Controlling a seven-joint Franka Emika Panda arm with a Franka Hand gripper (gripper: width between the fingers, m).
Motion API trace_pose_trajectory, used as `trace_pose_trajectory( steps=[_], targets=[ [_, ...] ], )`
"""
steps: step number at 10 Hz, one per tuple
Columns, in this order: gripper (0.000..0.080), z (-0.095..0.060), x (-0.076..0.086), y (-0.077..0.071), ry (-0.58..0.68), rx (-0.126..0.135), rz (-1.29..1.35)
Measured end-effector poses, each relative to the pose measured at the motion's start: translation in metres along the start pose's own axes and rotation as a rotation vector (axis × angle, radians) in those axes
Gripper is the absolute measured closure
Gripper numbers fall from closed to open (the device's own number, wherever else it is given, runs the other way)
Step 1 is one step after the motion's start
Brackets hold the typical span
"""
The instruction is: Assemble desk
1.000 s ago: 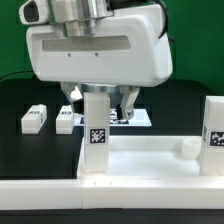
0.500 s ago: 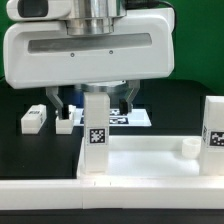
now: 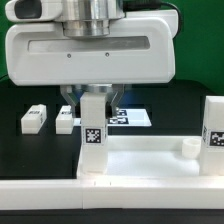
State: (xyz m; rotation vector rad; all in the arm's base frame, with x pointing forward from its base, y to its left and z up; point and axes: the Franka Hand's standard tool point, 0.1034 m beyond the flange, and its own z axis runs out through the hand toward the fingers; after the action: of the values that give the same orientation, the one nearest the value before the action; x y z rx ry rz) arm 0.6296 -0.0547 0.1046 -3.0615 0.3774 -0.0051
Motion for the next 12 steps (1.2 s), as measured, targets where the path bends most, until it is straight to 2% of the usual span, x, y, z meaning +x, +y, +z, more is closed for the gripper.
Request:
trace_pose_trajectory(
  steps=[1, 4, 6, 8, 10, 11, 12],
  targets=[
    [0.0512, 0.0000, 0.0001, -0.0002, 0.001, 0.000, 0.090],
    [0.0512, -0.0006, 0.0018, -0.0049, 0.017, 0.000, 0.662],
    [0.0512, 0.0012, 0.0030, -0.0011, 0.014, 0.049, 1.000],
    [0.0510, 0.0017, 0.0023, -0.0024, 0.006, 0.062, 1.198],
    [0.0510, 0.0023, 0.0022, -0.0030, 0.002, 0.064, 1.295],
    [0.0431, 0.0025, 0.0020, -0.0036, 0.001, 0.064, 1.301],
    [0.0431, 0.0022, 0.0033, -0.0028, 0.011, 0.066, 1.171]
  ],
)
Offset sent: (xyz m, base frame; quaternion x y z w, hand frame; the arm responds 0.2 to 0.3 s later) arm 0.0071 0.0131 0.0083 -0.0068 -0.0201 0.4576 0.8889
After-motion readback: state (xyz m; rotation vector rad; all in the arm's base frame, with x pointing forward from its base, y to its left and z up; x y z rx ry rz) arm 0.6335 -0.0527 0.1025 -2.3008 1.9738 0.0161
